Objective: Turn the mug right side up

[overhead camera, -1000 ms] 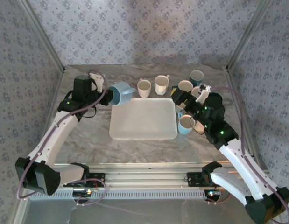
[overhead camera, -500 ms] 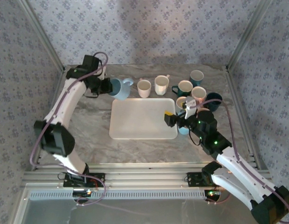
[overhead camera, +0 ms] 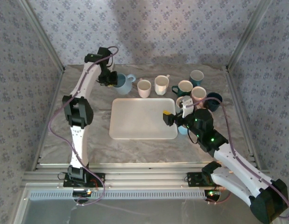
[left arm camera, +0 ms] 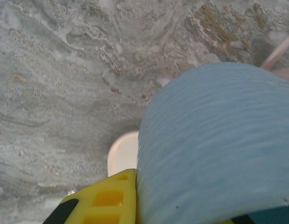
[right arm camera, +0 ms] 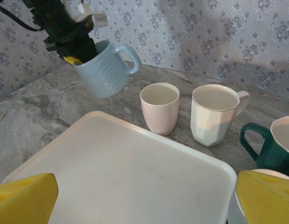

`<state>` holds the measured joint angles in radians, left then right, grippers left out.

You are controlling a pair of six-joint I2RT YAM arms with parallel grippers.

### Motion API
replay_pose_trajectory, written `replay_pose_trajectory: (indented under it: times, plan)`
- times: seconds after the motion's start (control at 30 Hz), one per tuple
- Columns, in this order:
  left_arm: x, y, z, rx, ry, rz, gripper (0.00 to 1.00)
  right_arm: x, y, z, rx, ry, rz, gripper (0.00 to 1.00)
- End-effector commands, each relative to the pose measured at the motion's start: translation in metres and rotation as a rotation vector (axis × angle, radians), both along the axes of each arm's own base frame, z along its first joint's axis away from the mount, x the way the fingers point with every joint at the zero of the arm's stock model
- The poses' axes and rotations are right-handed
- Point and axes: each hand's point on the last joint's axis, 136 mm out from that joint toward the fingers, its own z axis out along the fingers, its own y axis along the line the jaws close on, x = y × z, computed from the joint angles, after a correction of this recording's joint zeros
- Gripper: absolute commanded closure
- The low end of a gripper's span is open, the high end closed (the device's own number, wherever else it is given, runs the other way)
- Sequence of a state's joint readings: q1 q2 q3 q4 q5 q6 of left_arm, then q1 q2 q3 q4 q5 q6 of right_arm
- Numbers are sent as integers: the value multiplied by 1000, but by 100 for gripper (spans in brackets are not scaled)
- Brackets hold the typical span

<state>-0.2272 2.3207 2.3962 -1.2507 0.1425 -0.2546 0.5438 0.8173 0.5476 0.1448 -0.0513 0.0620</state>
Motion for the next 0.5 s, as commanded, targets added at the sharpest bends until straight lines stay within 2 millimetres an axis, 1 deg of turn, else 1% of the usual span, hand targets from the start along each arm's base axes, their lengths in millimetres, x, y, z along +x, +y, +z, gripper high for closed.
replay_pose_trajectory:
  times: [0.0,0.23,0.33,0.47]
  plan:
    - [3,-3,19,-24,-20,3,99,4,3,17,19,-55,8,0]
    - [13,-5,-8,-14,12,5,98,10,6,18,18,-55,15,0]
    - [15,-9,-16,-16,16,-12,97,10,6,19,23,-52,16,0]
    - [19,-8,-27,18,15,-21,96,10,5,18,26,-41,14,0]
